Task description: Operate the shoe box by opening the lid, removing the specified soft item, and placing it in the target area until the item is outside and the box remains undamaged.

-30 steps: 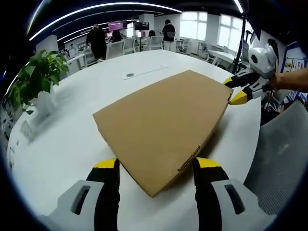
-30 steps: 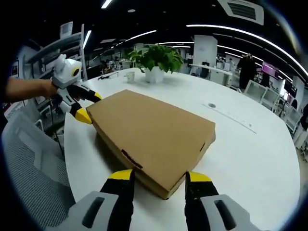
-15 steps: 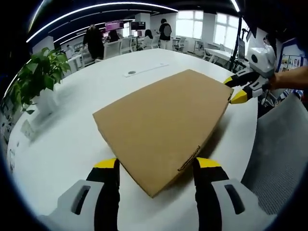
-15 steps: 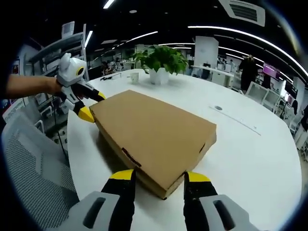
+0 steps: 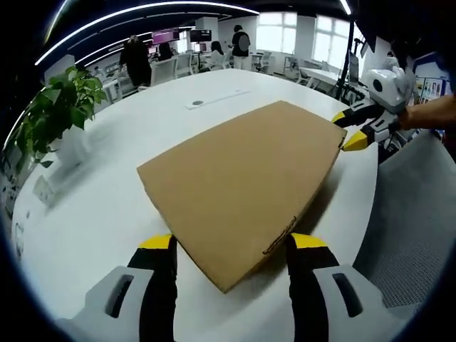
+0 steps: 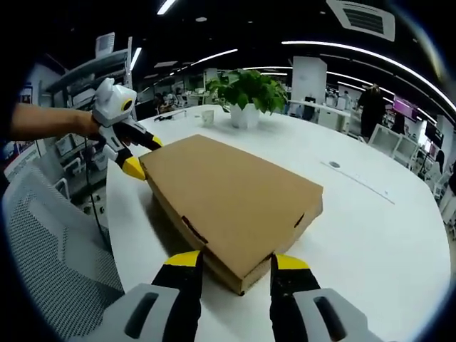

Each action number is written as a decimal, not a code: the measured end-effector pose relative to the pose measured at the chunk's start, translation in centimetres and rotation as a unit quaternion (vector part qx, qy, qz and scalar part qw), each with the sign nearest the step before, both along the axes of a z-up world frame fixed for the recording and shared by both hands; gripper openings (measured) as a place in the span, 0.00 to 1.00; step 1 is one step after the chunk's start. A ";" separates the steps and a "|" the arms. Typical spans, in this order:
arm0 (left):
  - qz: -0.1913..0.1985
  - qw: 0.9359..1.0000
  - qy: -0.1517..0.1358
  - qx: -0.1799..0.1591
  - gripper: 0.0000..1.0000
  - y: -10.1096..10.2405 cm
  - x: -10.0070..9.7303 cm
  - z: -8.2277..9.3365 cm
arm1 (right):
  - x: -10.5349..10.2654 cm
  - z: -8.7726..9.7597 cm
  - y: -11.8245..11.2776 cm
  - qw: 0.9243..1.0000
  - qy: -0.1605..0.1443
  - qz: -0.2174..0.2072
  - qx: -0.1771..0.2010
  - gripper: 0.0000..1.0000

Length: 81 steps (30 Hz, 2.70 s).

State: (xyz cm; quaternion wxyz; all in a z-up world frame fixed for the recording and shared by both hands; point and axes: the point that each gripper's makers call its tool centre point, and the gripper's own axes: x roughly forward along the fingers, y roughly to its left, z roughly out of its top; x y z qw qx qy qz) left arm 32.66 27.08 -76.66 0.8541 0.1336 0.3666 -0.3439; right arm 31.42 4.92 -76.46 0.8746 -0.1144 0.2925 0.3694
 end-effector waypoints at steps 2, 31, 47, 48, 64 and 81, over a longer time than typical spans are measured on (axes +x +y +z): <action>-0.001 1.000 0.000 0.000 0.63 0.4 -0.2 0.1 | -0.2 0.0 0.5 1.000 0.000 0.002 0.001 0.34; 0.009 1.000 0.002 0.002 0.64 5.4 -1.1 0.1 | -1.0 0.1 5.4 1.000 -0.003 0.017 0.017 0.34; 0.017 1.000 0.003 -0.005 0.66 5.4 -0.9 0.2 | -1.0 0.7 5.4 1.000 -0.006 0.011 0.027 0.35; 0.019 1.000 0.003 -0.007 0.66 5.4 -0.9 0.2 | -1.0 0.7 5.4 1.000 -0.007 0.009 0.029 0.35; 0.045 0.998 0.004 -0.051 0.72 4.8 -1.0 2.4 | -0.9 2.9 5.3 0.998 -0.015 -0.003 0.056 0.37; 0.062 0.993 -0.014 -0.095 0.76 4.6 -0.6 5.0 | -0.2 5.5 5.6 0.997 -0.040 -0.007 0.069 0.39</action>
